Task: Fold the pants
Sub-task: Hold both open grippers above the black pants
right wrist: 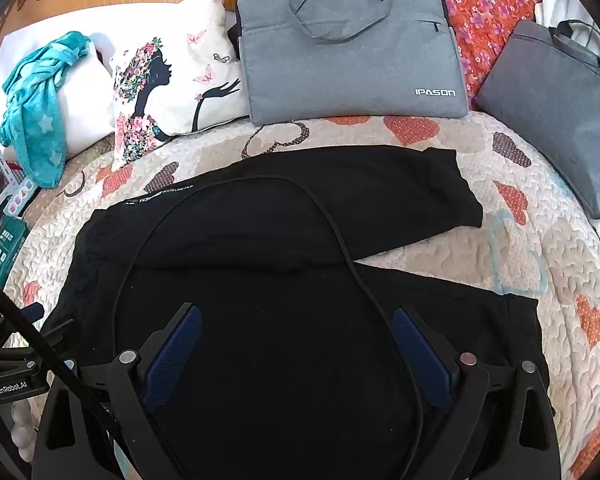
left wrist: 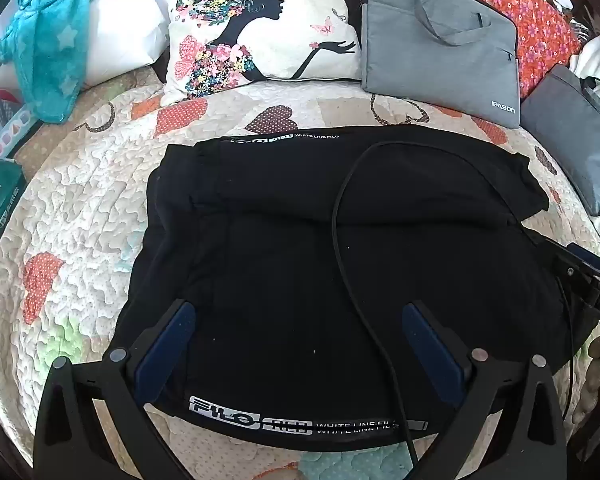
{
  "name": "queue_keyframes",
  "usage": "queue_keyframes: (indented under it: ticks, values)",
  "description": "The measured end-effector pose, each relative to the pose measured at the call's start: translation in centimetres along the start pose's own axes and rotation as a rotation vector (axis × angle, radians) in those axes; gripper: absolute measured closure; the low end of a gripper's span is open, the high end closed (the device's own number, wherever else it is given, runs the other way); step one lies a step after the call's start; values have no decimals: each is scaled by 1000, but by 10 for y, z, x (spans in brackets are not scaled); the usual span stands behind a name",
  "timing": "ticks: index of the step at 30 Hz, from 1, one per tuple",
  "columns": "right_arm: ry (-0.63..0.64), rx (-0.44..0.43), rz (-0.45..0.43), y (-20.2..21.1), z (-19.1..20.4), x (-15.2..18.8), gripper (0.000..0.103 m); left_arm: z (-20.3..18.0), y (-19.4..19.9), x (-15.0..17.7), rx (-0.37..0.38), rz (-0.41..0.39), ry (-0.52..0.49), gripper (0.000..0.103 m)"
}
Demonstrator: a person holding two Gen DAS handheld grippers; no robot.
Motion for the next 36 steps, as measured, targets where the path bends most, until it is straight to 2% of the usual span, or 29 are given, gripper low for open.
queue_keyframes:
  ticks: [10,16,23,28,33,36]
  values:
    - [-4,-4,7,-1,-2,1,4,2,-3,5,-7,10,1,0]
    - [-6,-5,10,-2,-2,1,4,6,-12,9,-15,43,4,0]
    - [-9,-6,11,-2,-7,2,4,13,-27,20,-38,118,17,0]
    - [-9,-6,10,-3,-5,1,4,19,-47,35,-57,206,19,0]
    - [-25,-5,4,-2,-11,0,4,19,-48,44,-16,205,22,0]
    - [-40,0,-2,2,-15,-2,4,19,-45,50,15,164,20,0]
Point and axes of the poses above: each gripper's, at about its wrist camera, not at the fingertips, and y roughly against the way its jaws point, z to its left, x to its underside, the point moved 8 cm from there along -y, roughly the way its jaws point, and after that the axes turned 6 degrees about x, right-handed, at the moved point
